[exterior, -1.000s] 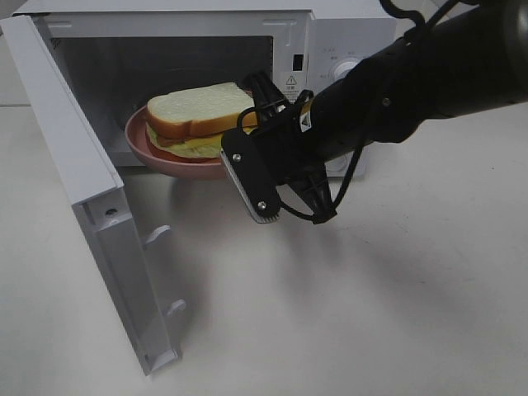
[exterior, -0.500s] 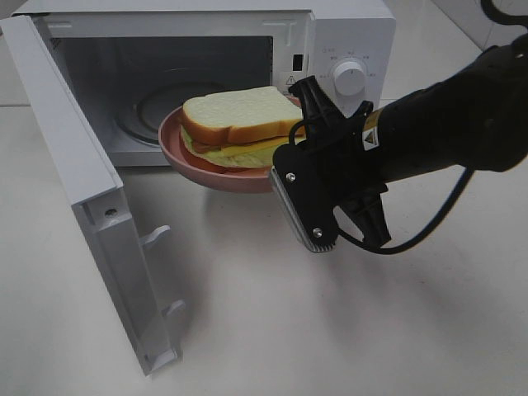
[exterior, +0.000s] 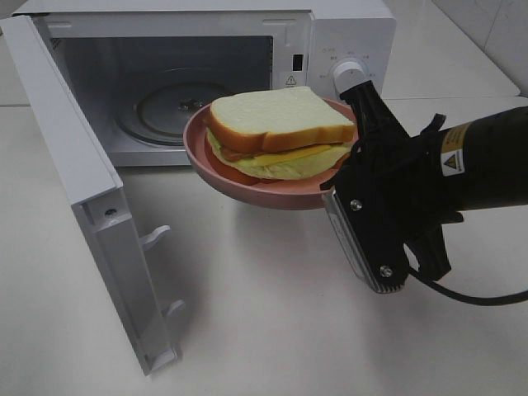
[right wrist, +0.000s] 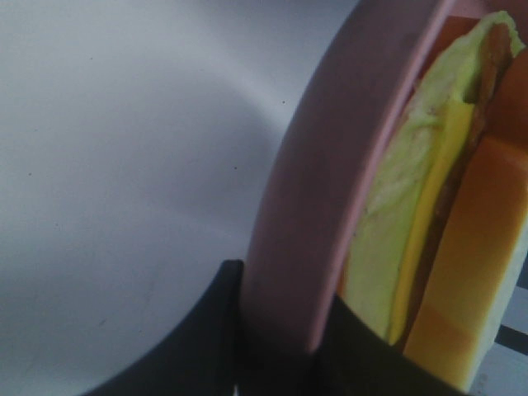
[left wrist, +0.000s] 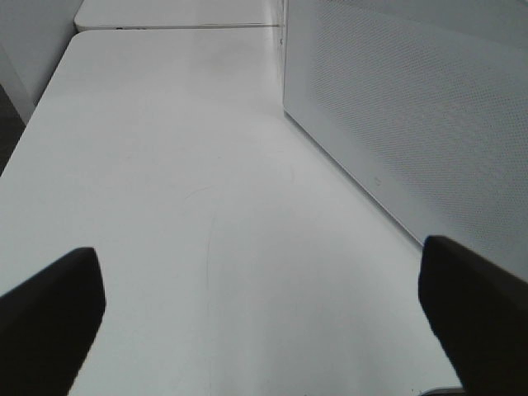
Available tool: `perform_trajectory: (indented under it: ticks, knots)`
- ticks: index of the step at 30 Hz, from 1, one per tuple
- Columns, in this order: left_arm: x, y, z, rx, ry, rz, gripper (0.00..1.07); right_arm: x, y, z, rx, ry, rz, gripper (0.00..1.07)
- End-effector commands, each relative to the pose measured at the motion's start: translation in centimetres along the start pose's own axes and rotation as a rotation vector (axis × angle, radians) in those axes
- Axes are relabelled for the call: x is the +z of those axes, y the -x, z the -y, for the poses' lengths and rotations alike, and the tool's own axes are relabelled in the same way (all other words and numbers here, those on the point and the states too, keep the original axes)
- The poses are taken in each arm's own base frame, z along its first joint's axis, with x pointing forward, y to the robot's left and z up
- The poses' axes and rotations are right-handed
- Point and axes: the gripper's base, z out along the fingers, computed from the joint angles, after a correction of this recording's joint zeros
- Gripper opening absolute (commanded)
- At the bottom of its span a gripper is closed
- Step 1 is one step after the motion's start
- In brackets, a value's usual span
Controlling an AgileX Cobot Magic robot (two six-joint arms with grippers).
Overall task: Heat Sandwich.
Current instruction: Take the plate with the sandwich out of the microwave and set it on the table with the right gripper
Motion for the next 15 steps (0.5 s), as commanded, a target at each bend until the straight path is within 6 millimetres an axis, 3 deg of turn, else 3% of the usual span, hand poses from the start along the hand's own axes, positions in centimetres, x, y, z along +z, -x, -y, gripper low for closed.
perform_trajectory:
  ticks: [1, 15]
  knots:
    - [-0.2, -0.2, 0.0, -0.001, -0.001, 0.024, 0.98, -0.9, -0.1, 0.1, -0.007, -0.034, -0.004, 0.0]
    - [-0.2, -0.2, 0.0, -0.001, -0.001, 0.024, 0.98, -5.0, -0.4, -2.8, -0.008, -0.017, -0.021, 0.01]
